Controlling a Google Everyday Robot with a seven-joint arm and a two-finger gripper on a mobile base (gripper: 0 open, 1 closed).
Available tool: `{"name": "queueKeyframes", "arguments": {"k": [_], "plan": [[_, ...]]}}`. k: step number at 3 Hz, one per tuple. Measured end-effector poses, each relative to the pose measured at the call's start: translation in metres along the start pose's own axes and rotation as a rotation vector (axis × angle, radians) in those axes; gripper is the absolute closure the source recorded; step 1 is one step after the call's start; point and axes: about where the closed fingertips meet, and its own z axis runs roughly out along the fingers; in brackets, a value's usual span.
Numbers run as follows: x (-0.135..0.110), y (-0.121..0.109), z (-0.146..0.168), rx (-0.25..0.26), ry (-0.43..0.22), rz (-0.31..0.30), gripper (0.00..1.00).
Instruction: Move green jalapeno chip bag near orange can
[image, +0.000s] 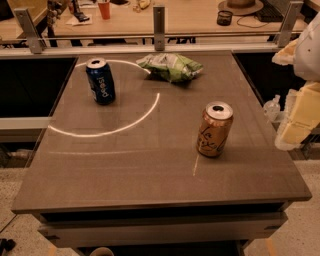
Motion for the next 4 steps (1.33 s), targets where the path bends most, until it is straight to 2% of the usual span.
{"name": "queueKeyframes", "arguments": {"k": [1,2,3,4], "plan": [[0.000,0.000,0.000,0.000,0.000,0.000,0.00],[-0.001,-0.009,-0.005,0.023,-0.018,0.030,0.00],[-0.006,-0.028,-0.011,0.069,-0.065,0.065,0.00],[-0.014,-0.049,-0.013,0.125,-0.138,0.130,0.00]]}}
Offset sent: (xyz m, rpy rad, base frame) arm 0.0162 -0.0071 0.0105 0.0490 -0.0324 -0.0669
